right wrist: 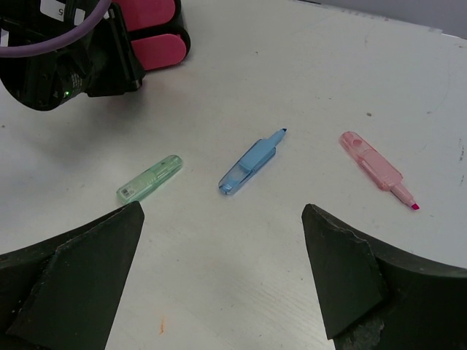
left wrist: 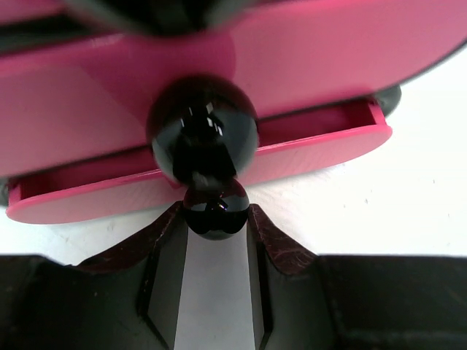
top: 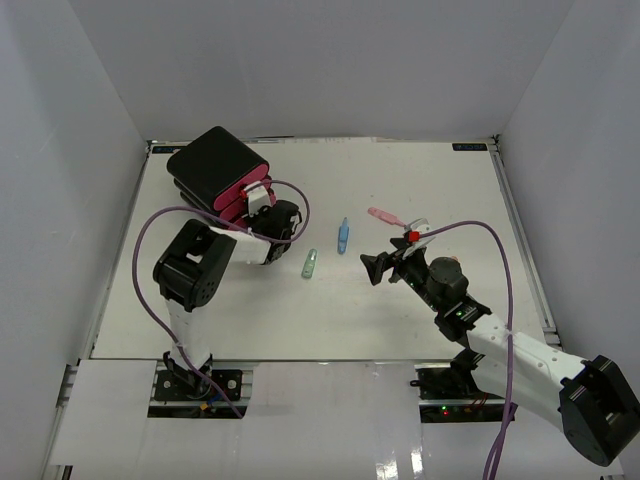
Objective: Sort the stationery into containers
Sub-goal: Open the drawer in the storage box.
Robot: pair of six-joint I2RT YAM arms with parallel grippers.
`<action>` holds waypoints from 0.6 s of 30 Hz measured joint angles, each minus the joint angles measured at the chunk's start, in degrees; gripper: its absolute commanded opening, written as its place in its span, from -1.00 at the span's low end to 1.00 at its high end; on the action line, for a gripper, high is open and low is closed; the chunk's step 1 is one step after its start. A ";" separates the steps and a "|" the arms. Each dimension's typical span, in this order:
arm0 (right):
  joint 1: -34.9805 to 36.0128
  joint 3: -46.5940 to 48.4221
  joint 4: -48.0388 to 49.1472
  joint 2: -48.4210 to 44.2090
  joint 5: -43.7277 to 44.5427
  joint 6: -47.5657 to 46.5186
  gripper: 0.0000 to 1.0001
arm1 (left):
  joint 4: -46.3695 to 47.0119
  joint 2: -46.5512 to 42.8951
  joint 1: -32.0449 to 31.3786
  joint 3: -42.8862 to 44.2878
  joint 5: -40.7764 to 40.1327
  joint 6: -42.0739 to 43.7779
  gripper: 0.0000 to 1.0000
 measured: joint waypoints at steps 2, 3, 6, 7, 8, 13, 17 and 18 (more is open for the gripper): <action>0.00 0.00 0.02 0.00 -0.02 0.00 0.92 | -1.64 -0.22 -0.92 0.22 -0.22 -1.03 -0.48; 0.00 -0.04 0.04 0.00 -0.02 0.00 0.91 | -2.64 -0.37 -1.44 0.35 -0.39 -1.68 -0.47; 0.00 -0.11 0.07 -0.02 -0.04 0.00 0.92 | -5.79 -0.85 -2.97 0.42 -0.46 -3.41 -0.43; 0.00 -0.13 0.07 -0.02 -0.04 0.00 0.92 | -6.88 -0.94 -3.52 0.42 -0.44 -4.15 -0.42; 0.00 -0.17 0.07 -0.02 -0.04 0.00 0.92 | -7.74 -0.98 -4.11 0.48 -0.55 -4.81 -0.41; 0.00 -0.87 0.28 -0.09 -0.04 0.02 0.92 | -13.53 -1.73 -6.82 1.01 -0.66 -9.29 -0.36; 0.00 -0.90 0.44 -0.09 -0.04 0.04 0.92 | -17.29 -2.45 -8.59 1.07 -0.37 -12.48 -0.32; 0.00 -0.90 0.42 -0.09 -0.04 0.04 0.92 | -18.12 -2.69 -9.01 1.07 -0.20 -13.18 -0.31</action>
